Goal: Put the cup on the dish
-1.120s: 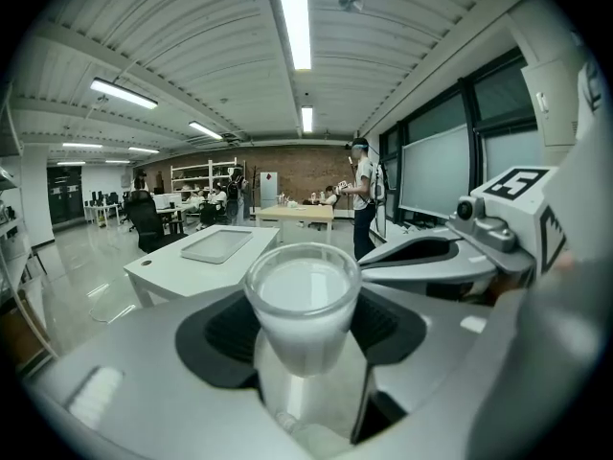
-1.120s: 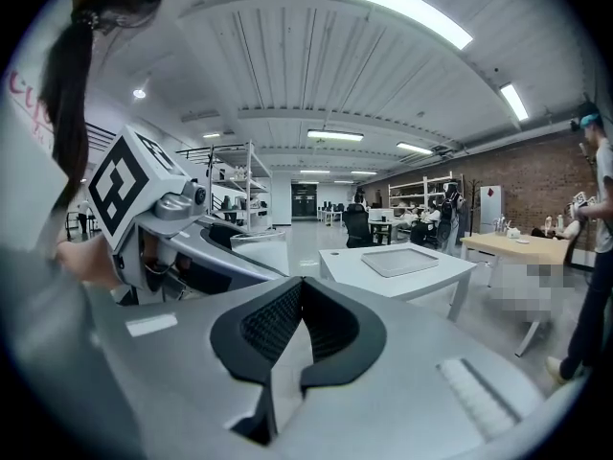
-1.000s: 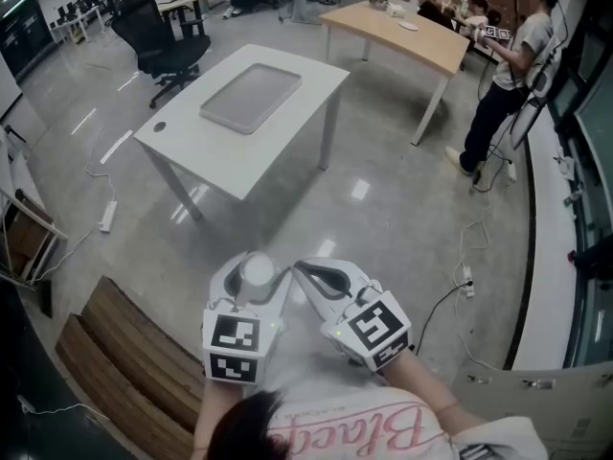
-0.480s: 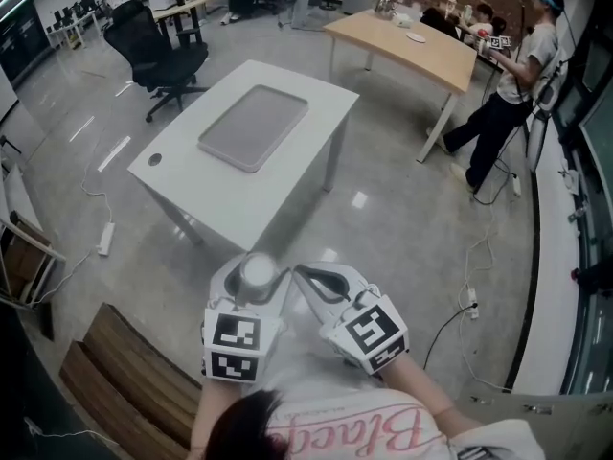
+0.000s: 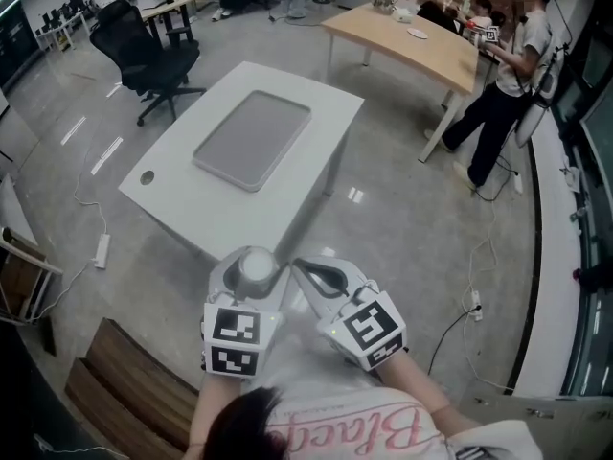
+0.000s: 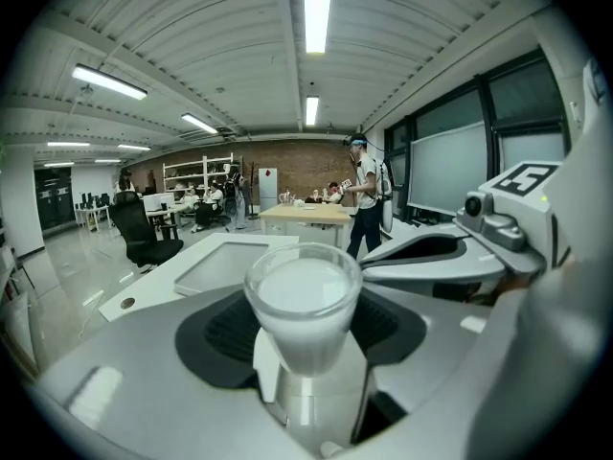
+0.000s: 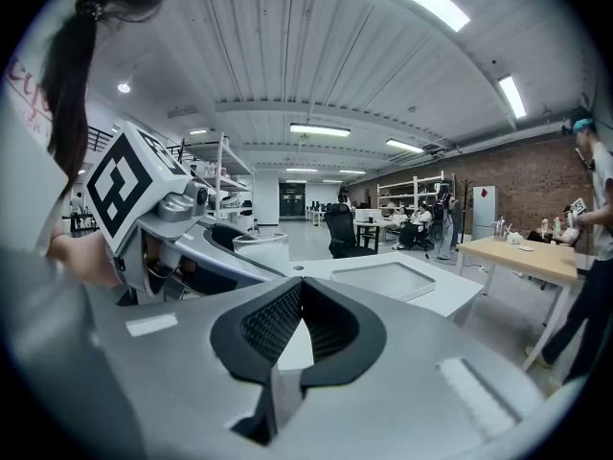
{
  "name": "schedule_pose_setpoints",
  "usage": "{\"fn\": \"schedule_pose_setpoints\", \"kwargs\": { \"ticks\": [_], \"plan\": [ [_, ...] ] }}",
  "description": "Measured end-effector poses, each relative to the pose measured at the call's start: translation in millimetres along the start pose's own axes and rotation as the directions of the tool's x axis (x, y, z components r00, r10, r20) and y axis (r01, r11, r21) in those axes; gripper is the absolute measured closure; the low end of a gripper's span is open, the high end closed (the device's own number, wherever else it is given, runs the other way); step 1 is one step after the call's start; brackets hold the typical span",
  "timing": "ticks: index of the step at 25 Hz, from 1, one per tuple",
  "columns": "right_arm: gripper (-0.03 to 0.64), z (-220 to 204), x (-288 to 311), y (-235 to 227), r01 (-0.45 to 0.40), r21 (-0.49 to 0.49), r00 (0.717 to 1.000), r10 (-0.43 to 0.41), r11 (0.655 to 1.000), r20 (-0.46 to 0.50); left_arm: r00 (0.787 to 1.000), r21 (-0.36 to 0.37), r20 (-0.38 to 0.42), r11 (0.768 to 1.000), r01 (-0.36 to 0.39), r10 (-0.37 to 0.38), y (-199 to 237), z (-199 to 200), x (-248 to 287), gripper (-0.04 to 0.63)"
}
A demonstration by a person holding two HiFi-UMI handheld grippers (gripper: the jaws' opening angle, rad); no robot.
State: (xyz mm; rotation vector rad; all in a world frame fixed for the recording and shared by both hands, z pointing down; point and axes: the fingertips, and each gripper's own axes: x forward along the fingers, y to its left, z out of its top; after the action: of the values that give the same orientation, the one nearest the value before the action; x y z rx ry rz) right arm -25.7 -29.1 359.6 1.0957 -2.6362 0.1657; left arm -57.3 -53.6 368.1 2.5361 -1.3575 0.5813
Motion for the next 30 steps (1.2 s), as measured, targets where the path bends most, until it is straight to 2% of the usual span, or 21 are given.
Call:
{"fn": "schedule_pose_setpoints", "kwargs": {
  "ticks": [8,12,20,25,30],
  "plan": [
    [0.615,-7.7,20.0,-17.2,0.008,0.013,0.999,-0.008,1.000,-0.043,1.000,-0.021,-0.017,1.000,0.002,-0.003,15.8,0.1,25.9,0.327],
    [0.615,-11.8,33.6,-31.1,-0.005,0.030,0.999,0.007,1.000,-0.050,1.000,-0.041,-0.001,0.999,-0.006,0.006,25.2,3.0,42.0,0.328],
    [0.615,-6.0,77.2,-71.9,-0.048,0.045,0.998,0.050,0.998,-0.050,0.997,-0.067,0.015,0.995,-0.068,0.070,61.2,13.4,86.5,0.328],
    [0.615,1.2,105.9,-100.5,-0.063,0.045,0.996,0.065,0.997,-0.056,0.993,-0.025,0.010,0.992,-0.120,0.120,89.7,23.7,119.6,0.328],
    [0.615,3.9,129.6,-133.9,-0.086,0.053,0.992,0.091,0.995,-0.091,0.991,-0.039,0.018,0.991,-0.132,0.132,113.9,38.1,160.7,0.328]
  ]
}}
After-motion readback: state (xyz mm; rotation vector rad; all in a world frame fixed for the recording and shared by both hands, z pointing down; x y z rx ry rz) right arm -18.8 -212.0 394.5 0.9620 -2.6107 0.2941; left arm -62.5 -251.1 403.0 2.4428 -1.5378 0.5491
